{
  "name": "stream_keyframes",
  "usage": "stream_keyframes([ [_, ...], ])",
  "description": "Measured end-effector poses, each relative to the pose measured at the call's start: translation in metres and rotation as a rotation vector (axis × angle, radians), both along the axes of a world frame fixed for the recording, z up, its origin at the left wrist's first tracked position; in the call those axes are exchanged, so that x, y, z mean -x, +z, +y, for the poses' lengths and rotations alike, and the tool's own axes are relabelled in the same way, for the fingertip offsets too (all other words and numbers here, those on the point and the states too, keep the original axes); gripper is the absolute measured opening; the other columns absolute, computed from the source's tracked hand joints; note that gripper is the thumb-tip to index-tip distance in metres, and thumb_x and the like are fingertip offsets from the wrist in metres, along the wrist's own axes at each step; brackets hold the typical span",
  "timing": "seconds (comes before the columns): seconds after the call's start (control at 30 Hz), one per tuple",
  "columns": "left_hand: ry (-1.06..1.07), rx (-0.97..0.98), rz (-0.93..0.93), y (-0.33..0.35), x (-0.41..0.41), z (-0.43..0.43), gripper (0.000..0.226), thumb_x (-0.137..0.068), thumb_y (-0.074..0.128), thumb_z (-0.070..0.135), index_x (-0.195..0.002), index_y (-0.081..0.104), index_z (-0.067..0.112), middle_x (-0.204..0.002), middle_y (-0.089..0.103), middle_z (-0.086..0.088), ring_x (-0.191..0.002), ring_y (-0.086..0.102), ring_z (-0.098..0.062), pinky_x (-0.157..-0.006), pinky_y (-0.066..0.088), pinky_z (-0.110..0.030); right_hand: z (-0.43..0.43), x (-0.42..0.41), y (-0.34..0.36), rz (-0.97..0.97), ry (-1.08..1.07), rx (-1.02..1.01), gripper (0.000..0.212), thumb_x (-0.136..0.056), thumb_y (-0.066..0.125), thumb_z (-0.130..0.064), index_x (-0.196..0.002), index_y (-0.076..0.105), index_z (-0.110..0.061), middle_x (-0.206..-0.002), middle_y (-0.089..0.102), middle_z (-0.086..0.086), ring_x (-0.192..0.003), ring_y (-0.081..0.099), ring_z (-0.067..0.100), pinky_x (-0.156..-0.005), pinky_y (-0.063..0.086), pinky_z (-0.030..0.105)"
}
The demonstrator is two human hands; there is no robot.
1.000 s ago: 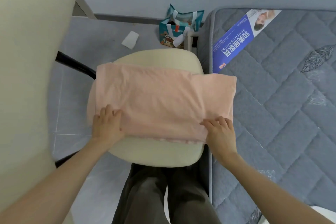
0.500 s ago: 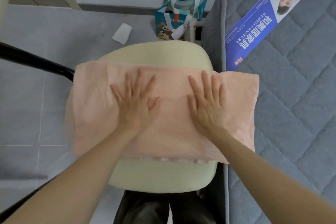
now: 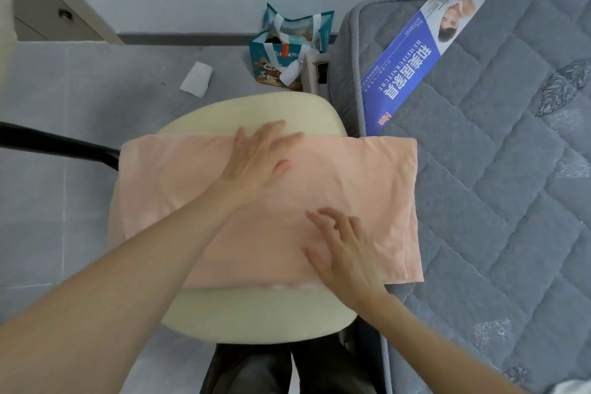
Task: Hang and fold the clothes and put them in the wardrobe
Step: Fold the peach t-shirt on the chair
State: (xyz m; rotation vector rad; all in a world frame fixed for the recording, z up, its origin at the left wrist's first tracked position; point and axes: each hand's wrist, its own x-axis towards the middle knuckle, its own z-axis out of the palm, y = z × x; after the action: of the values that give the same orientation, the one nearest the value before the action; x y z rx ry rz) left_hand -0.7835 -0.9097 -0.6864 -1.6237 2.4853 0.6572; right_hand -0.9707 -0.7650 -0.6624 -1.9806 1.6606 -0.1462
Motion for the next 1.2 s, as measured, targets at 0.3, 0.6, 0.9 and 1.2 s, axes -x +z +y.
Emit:
stream_keyframes([
  [0.3,0.220,-0.070,0.073,-0.003,-0.019,-0.010,0.020,-0.096,0.050,0.032,-0.107,0.052,0.016,-0.112,0.058,-0.004,-0.102,0.055,-0.029,-0.081,0.039,-0.039,0.010,0.007,-0.002,0.212,0.326,0.000,0.046,-0.049,0.078,-0.013,-0.091,0.063,-0.023,-0.130,0.058,0.002,-0.089,0.053,0.028,-0.059,0.045,0.035],
  [0.6,0.673,-0.455,-0.051,0.009,-0.070,0.051,0.030,-0.093,0.051,0.020,-0.120,0.052,0.008,-0.122,0.059,-0.018,-0.110,0.056,-0.036,-0.081,0.042,-0.035,-0.056,0.012,0.017,0.360,0.167,0.134,0.023,-0.074,0.053,-0.009,-0.069,0.070,-0.023,-0.109,0.060,0.005,-0.097,0.054,0.032,-0.084,0.032,0.035],
  [0.9,1.339,-0.555,0.587,0.028,-0.053,0.103,0.019,-0.087,0.067,0.021,-0.102,0.065,0.009,-0.096,0.065,-0.009,-0.078,0.059,-0.017,-0.062,0.044,-0.023,-0.092,-0.005,0.010,-0.440,-0.842,-0.371,0.039,-0.092,0.054,-0.029,-0.126,0.042,-0.012,-0.118,0.049,0.001,-0.106,0.050,0.018,-0.081,0.038,0.027],
  [1.2,1.368,-0.388,0.605,0.011,-0.066,0.056,0.031,-0.094,0.058,0.026,-0.066,0.057,0.013,-0.061,0.059,0.001,-0.064,0.055,-0.017,-0.053,0.040,-0.024,-0.111,-0.010,-0.003,-0.268,-0.699,-0.452,0.045,-0.086,0.064,-0.032,-0.060,0.031,-0.016,-0.073,0.040,0.002,-0.067,0.039,0.018,-0.056,0.033,0.028],
])
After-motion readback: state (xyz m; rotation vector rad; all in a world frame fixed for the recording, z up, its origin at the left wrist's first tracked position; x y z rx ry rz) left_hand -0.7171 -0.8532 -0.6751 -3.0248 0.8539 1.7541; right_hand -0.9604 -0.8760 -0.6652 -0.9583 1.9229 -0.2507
